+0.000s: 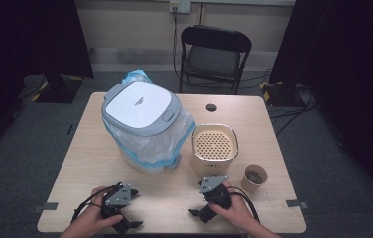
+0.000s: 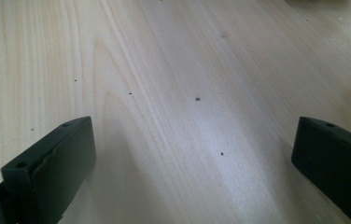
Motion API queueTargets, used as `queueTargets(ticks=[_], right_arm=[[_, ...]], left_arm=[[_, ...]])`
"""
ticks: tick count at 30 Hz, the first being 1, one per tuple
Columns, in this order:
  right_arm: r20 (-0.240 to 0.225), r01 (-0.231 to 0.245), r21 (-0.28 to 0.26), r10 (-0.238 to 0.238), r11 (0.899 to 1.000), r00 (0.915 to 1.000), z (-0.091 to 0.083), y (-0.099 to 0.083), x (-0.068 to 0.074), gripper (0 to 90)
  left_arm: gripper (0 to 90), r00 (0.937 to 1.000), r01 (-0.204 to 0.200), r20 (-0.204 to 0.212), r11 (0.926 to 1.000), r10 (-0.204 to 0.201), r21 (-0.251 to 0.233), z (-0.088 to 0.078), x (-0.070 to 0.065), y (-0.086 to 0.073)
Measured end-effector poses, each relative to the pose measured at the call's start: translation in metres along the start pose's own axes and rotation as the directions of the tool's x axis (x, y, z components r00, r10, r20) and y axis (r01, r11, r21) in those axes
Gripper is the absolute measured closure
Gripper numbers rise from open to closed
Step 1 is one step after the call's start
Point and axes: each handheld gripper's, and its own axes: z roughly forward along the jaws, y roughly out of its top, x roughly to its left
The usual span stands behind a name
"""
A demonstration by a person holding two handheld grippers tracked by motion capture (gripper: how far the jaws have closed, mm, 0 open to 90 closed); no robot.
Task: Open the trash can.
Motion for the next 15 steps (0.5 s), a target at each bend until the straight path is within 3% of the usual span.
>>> queueTargets(ticks=[11,15], right_arm=[[-0.022,0.005,0.027,-0.004,1.000,0.9998,-0.0015,0.0020,-0.0021,0.0],[-0.029,0.018,0.062,-0.016,0.998,0.9995,-0.0063,0.0060,-0.0035,13.0]], left_arm=[[0.0,1.0000,0.001,-0.001,1.0000,-0.001,-0.001,0.0001,-0.0001,0.0000],[0.0,1.0000,0.000,-0.001,1.0000,0.000,0.000,0.0000,0.0000,0.0000]])
